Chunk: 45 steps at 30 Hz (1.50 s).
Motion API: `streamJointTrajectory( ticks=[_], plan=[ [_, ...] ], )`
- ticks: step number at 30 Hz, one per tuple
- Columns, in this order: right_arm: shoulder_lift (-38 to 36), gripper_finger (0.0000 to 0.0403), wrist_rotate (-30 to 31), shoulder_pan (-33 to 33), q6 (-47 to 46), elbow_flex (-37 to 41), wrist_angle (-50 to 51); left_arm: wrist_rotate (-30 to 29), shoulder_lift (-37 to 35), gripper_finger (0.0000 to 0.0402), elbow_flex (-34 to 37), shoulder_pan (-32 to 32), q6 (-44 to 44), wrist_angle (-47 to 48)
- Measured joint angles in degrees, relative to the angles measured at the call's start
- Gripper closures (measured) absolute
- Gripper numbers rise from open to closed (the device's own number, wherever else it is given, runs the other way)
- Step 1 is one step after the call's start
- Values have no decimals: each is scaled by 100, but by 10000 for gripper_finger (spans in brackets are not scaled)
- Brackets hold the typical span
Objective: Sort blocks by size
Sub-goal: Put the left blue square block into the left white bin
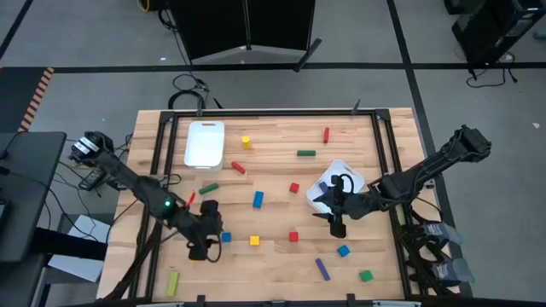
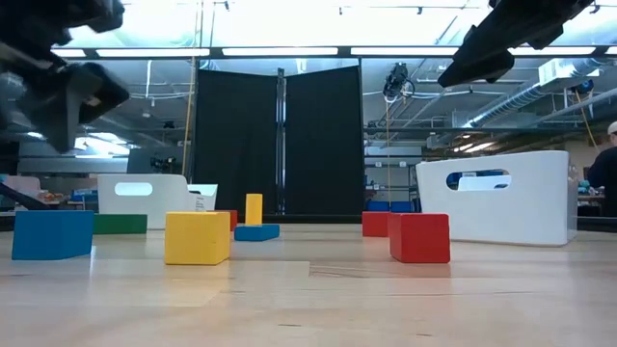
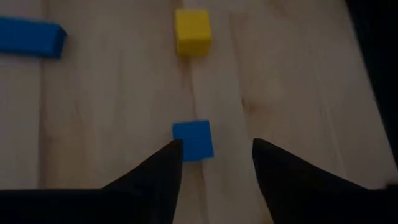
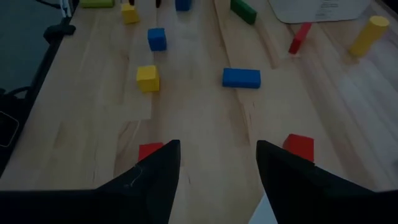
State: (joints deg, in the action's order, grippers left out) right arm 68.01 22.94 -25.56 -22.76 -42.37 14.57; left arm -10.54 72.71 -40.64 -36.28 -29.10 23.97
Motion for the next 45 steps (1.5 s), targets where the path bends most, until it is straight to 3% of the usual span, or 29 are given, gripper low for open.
streamJointTrajectory(
  ticks=[11,18,22,26,33,38,41,45],
  plan=[
    [0,180,0,2,-105,0,-22,-61,876,63,0,-12,-284,-282],
    [0,181,2,2,-105,0,-42,-213,1522,46,0,20,-302,-705],
    [0,181,2,2,-105,0,-42,-330,1796,67,-18,92,-553,-774],
    [0,181,4,2,-105,0,-42,-372,1857,112,-26,134,-610,-754],
    [0,181,9,2,-105,0,-39,-435,1829,261,-16,162,-582,-760],
    [0,181,-28,2,-105,0,-39,-456,1471,265,-68,303,-467,-662],
    [39,181,-34,2,-105,0,-55,-896,883,265,-123,490,-397,-596],
    [233,181,-196,17,-112,0,-128,-1576,3,265,-105,968,-402,443]
  ],
)
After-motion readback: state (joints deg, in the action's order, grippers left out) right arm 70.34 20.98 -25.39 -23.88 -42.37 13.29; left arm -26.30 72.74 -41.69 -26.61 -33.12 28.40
